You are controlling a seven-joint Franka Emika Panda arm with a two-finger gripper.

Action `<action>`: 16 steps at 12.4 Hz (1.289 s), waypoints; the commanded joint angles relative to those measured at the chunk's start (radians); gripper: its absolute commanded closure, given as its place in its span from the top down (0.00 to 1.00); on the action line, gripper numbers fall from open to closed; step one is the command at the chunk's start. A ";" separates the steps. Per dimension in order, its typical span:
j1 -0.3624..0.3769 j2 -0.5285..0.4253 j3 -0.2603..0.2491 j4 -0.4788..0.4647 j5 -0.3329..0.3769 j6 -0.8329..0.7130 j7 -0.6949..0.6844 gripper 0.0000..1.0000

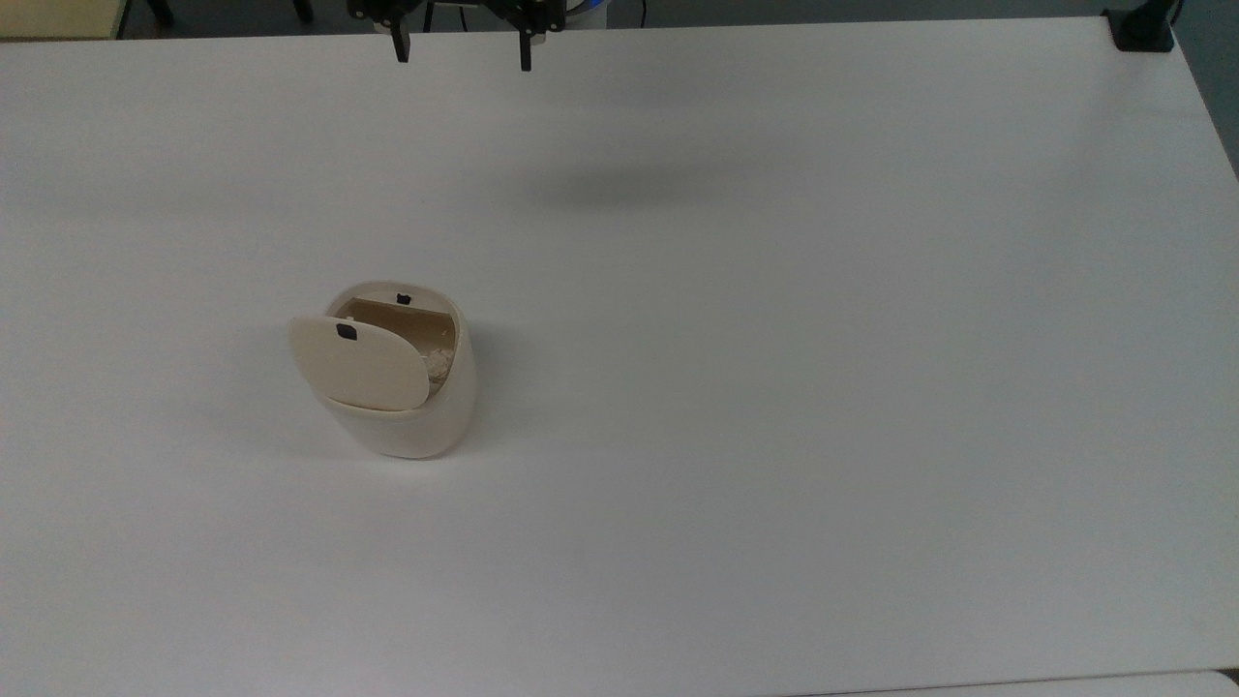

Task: Close the trash bin
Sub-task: 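Move the gripper down toward the open lid of the cream bin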

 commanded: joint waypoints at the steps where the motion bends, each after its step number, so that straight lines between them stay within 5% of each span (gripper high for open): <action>1: -0.002 -0.027 -0.005 -0.025 0.001 -0.017 -0.073 0.44; 3: -0.002 -0.024 -0.005 -0.025 0.004 -0.014 -0.073 0.09; 4: -0.002 -0.021 -0.005 -0.025 0.004 -0.007 -0.075 0.00; 11: -0.063 0.015 -0.005 -0.018 0.005 0.182 -0.061 0.00; 16: -0.105 0.106 -0.006 0.002 0.027 0.485 -0.044 0.00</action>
